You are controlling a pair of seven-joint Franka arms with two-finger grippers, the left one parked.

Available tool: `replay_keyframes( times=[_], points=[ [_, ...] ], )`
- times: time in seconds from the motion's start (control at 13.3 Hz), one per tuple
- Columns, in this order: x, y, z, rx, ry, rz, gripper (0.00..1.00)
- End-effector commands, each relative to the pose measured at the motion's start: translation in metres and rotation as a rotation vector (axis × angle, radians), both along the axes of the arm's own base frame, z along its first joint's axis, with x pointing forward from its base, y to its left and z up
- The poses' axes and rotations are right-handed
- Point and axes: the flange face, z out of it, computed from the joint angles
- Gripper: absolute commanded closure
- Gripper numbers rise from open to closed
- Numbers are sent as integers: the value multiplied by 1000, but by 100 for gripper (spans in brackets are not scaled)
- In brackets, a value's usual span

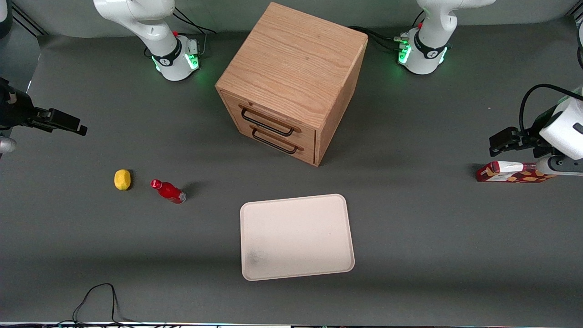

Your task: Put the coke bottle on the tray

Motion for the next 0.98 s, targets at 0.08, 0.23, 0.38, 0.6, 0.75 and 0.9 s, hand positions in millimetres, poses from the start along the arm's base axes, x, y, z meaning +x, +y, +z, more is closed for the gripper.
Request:
replay_keyframes(
  times=[0.08, 0.23, 0.38, 0.6, 0.75, 0.9],
  points=[
    [7, -1, 12, -18, -18, 7, 0],
    [14, -4, 3, -76, -14, 14, 0],
    [32, 23, -15, -83, -20, 45, 0],
    [77, 56, -9, -68, -64, 55, 0],
    [109, 74, -14, -64, -54, 74, 0],
    [118, 88, -20, -52, -46, 96, 0]
  ],
)
